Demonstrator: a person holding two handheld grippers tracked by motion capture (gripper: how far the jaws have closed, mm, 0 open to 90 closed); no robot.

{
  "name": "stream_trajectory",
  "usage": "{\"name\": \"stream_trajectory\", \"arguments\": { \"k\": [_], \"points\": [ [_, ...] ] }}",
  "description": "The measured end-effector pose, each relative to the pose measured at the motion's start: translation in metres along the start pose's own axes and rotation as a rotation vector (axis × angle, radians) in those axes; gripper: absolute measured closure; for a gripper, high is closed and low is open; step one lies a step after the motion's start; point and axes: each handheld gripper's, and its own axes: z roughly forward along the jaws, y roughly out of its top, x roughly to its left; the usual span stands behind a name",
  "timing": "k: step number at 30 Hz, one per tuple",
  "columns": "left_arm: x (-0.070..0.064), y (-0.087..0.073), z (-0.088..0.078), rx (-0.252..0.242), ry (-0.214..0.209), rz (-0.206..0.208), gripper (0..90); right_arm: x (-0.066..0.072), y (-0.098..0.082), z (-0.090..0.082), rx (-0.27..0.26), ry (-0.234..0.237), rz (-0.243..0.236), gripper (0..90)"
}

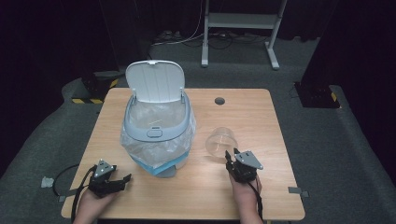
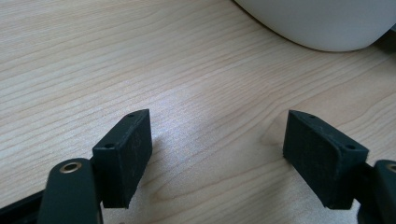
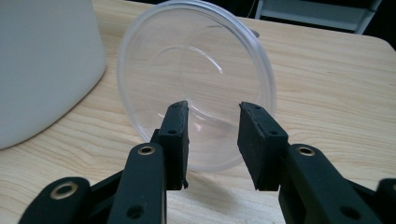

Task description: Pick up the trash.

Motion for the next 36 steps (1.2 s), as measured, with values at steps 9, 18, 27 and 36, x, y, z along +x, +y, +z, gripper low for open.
{"name": "stream_trajectory", "arguments": {
  "k": [9, 18, 27, 36],
  "points": [
    [0.000, 0.000, 0.000, 0.000, 0.000, 0.000, 23.9, -0.007, -0.001, 0.003, 0.013, -0.017, 0.010, 60.5],
    [0.000, 0.000, 0.000, 0.000, 0.000, -0.002, 23.9, -0.012, -0.004, 0.015, 0.048, -0.016, 0.019, 53.5],
    [0.000, 0.000, 0.000, 0.000, 0.000, -0.001, 23.9, -0.018, -0.003, 0.024, 0.052, 0.023, 0.038, 53.0],
    [0.000, 0.000, 0.000, 0.000, 0.000, -0.001, 23.9, -0.016, -0.004, 0.024, 0.050, 0.040, 0.037, 57.0]
  ]
}}
